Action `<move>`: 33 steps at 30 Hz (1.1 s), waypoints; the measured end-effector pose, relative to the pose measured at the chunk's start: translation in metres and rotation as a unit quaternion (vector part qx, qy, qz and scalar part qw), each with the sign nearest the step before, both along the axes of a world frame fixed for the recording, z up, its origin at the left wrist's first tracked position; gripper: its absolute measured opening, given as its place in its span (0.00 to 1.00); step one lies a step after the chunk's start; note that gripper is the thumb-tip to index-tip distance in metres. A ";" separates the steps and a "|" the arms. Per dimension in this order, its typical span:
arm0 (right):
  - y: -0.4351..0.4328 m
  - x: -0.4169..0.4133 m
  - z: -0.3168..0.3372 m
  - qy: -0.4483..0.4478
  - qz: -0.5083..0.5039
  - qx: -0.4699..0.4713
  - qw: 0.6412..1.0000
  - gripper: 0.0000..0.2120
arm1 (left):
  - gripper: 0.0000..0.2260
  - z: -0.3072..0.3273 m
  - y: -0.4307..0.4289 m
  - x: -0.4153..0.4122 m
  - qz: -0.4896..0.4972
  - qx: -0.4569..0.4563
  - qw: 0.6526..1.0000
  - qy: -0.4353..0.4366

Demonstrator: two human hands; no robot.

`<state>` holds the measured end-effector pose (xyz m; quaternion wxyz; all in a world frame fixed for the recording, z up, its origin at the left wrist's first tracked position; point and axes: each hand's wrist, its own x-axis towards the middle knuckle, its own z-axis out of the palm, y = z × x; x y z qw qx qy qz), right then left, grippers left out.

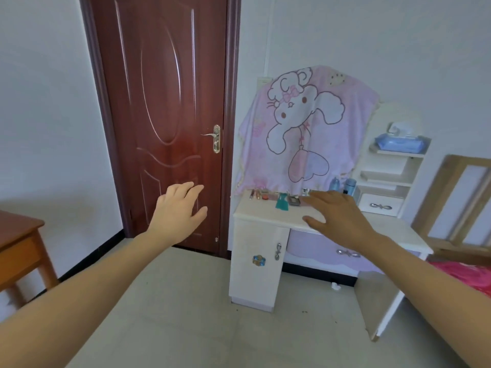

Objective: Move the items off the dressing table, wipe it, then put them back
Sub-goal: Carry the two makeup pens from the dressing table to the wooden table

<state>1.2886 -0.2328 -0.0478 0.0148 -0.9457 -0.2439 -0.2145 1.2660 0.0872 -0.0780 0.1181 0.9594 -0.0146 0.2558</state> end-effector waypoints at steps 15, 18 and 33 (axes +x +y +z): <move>0.016 0.216 -0.028 0.034 -0.084 0.001 0.996 0.23 | 0.23 -0.051 0.013 0.240 -0.059 -0.041 0.995 0.073; 0.012 0.268 -0.030 0.032 -0.082 0.021 0.996 0.22 | 0.23 -0.050 0.009 0.294 -0.066 -0.043 0.995 0.062; 0.060 0.501 -0.128 0.177 -0.048 0.081 0.980 0.21 | 0.23 -0.110 0.017 0.515 -0.044 -0.110 0.985 0.126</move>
